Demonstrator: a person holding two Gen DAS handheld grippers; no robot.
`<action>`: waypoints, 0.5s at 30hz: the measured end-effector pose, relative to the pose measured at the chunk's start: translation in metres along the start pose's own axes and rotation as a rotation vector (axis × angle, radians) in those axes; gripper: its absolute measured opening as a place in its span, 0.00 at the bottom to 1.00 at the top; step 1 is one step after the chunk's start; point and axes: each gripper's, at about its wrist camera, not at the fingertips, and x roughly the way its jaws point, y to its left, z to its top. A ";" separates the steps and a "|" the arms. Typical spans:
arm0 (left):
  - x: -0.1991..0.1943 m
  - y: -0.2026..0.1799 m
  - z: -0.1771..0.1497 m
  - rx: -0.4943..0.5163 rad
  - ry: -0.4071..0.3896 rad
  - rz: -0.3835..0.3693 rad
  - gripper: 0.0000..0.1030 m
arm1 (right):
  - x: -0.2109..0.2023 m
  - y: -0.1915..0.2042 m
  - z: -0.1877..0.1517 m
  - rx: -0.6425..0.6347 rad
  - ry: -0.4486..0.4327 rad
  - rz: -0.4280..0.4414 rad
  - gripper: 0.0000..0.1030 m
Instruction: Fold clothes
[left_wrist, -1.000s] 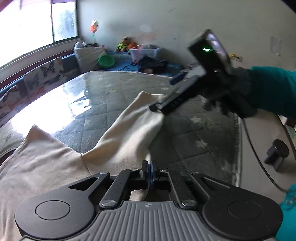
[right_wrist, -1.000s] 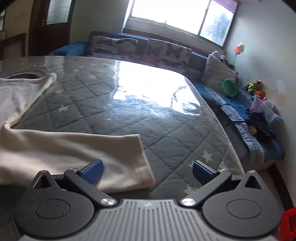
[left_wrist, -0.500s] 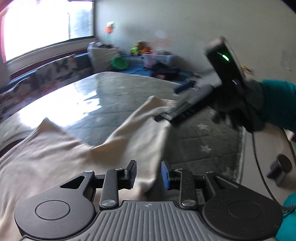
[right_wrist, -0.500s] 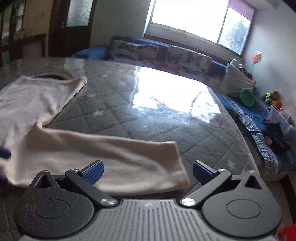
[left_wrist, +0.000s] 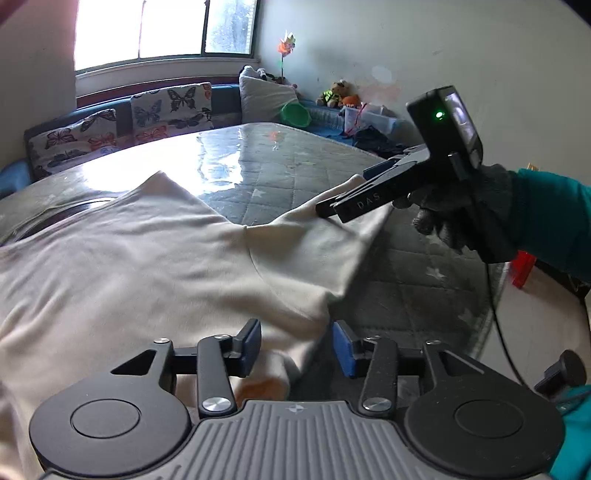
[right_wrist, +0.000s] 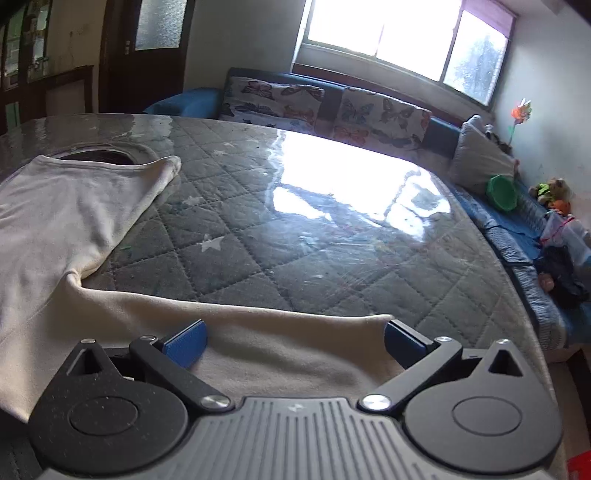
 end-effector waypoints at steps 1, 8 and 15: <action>-0.007 0.002 -0.002 -0.009 -0.008 0.009 0.46 | -0.005 0.001 0.001 -0.009 -0.007 0.000 1.00; -0.039 0.029 -0.014 -0.090 -0.011 0.105 0.46 | -0.040 0.047 0.013 -0.159 -0.088 0.139 1.00; -0.052 0.029 -0.035 -0.075 0.048 0.070 0.46 | -0.049 0.121 0.018 -0.350 -0.114 0.327 1.00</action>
